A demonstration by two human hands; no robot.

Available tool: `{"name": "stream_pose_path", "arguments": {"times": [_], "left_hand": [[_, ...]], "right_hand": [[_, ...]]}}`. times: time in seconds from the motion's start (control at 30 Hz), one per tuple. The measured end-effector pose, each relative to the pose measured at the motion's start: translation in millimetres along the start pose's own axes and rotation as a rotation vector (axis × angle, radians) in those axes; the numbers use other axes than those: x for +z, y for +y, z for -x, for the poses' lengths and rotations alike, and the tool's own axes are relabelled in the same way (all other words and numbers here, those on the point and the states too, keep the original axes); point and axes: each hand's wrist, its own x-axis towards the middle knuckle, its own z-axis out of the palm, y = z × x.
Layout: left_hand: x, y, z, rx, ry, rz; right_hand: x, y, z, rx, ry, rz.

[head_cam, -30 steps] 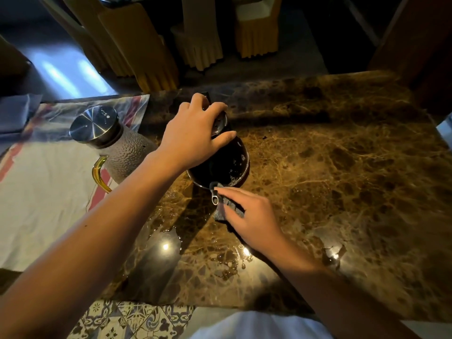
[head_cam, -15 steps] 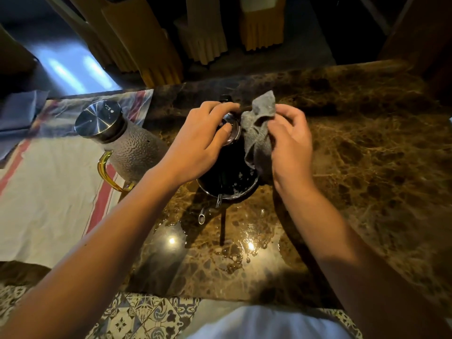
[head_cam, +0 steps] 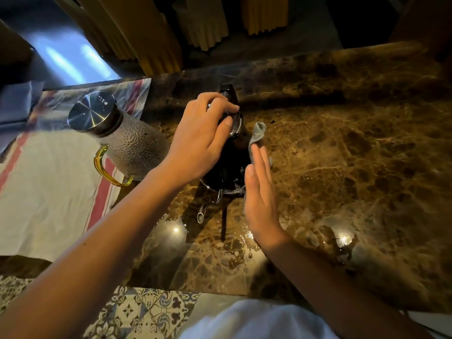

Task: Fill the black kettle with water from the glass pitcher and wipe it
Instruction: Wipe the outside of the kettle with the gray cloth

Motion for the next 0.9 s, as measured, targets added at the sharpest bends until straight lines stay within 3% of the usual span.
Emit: {"name": "stream_pose_path", "arguments": {"times": [0.13,0.23,0.4,0.57,0.67,0.77,0.9], "left_hand": [[-1,-2,0,0.016,0.003,0.023],[-1,-2,0,0.016,0.007,0.016],[0,-2,0,0.017,0.018,0.005],[-1,-1,0,0.006,-0.009,0.023],[-2,-1,-1,0.002,-0.019,0.031],[-3,0,0,0.009,-0.012,0.043],[-4,-1,-1,0.002,-0.022,0.046]], "right_hand": [[7,-23,-12,-0.081,-0.009,-0.065],[-1,-31,-58,-0.038,-0.004,-0.149],[-20,-16,-105,0.104,-0.142,-0.179],[-21,7,-86,0.198,-0.115,-0.224],[-11,4,-42,0.114,0.001,-0.197],[-1,-14,-11,0.029,-0.016,-0.194],[-12,-45,-43,0.086,-0.089,-0.453]]}}
